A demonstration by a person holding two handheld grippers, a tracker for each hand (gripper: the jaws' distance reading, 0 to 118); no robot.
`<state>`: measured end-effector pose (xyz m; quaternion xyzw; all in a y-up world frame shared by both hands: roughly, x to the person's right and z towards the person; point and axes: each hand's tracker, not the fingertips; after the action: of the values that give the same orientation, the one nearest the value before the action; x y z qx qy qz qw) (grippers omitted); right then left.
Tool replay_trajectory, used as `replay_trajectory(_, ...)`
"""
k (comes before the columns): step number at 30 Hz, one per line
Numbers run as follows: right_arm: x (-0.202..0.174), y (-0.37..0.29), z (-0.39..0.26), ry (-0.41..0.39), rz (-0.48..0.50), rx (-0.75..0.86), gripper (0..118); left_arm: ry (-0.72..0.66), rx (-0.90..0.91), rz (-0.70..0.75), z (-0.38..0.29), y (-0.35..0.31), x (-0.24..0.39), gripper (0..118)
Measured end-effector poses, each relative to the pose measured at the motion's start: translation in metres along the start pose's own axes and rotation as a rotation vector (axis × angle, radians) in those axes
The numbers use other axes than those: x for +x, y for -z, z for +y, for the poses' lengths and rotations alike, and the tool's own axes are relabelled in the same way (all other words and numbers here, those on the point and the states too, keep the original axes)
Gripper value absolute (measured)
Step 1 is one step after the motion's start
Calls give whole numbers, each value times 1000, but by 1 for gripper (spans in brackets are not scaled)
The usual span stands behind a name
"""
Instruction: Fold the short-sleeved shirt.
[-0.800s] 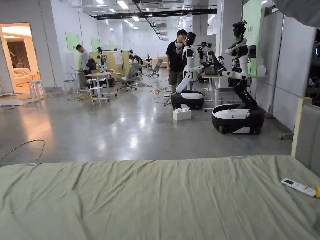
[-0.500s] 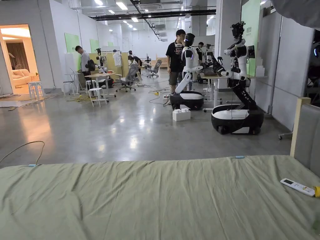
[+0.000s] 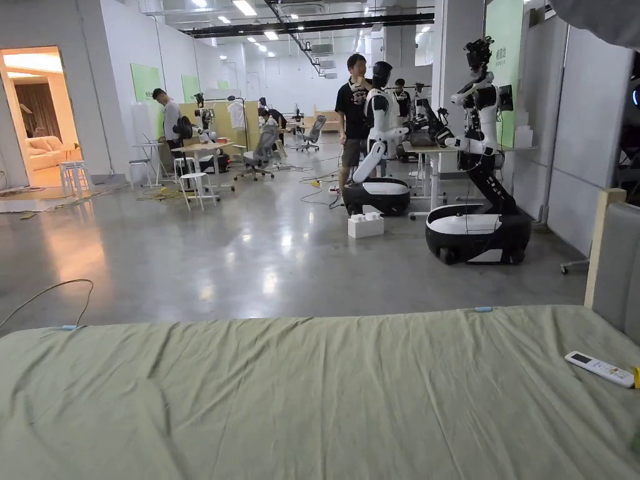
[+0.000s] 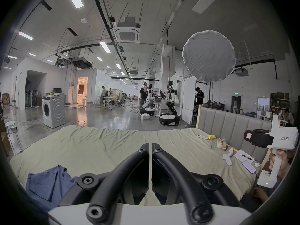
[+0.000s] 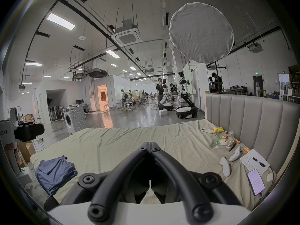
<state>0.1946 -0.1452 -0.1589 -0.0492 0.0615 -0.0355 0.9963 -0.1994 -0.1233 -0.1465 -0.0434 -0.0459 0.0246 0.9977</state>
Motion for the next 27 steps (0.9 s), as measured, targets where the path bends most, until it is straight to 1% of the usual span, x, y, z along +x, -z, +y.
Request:
replay_trajectory(3, -3, 0, -3, 0, 12, -8, 0, -96, 46, -42, -2, -5, -10, 2)
replay_trajectory(5, -5, 2, -7, 0, 18, -17, 0, -149, 51, -37, -4, -11, -23, 2)
replay_trajectory(8, -8, 5, -11, 6, 34, -39, 0, -144, 41, 22, -9, -25, -47, 3)
replay_trajectory(9, -9, 7, -13, 7, 40, -49, 0, -125, 20, 73, -11, -30, -58, 8)
replay_trajectory(10, -10, 8, -16, 7, 44, -57, 0, -131, 0, 97, -13, -35, -72, 17)
replay_trajectory(14, -11, 14, -31, 32, 65, -107, 0, -321, -85, 92, -44, -41, -153, 86)
replay_trajectory(15, -12, 15, -34, 39, 69, -123, 0, -354, -122, 118, -54, -38, -172, 94)
replay_trajectory(17, -14, 17, -39, 45, 75, -153, 0, -423, -223, 224, -80, -29, -213, 95)
replay_trajectory(18, -15, 18, -41, 42, 75, -166, 0, -426, -258, 274, -93, -23, -229, 95)
replay_trajectory(20, -18, 19, -43, 28, 73, -194, 0, -356, -374, 363, -118, -3, -257, 95)
replay_trajectory(22, -20, 22, -46, 19, 68, -219, 0, -308, -476, 405, -141, 17, -273, 95)
replay_trajectory(23, -21, 23, -47, 18, 66, -232, 0, -285, -485, 398, -151, 29, -281, 95)
replay_trajectory(25, -21, 25, -48, 19, 58, -254, 0, -258, -537, 327, -174, 53, -292, 95)
replay_trajectory(27, -20, 25, -49, 18, 53, -269, 0, -283, -611, 408, -192, 75, -303, 95)
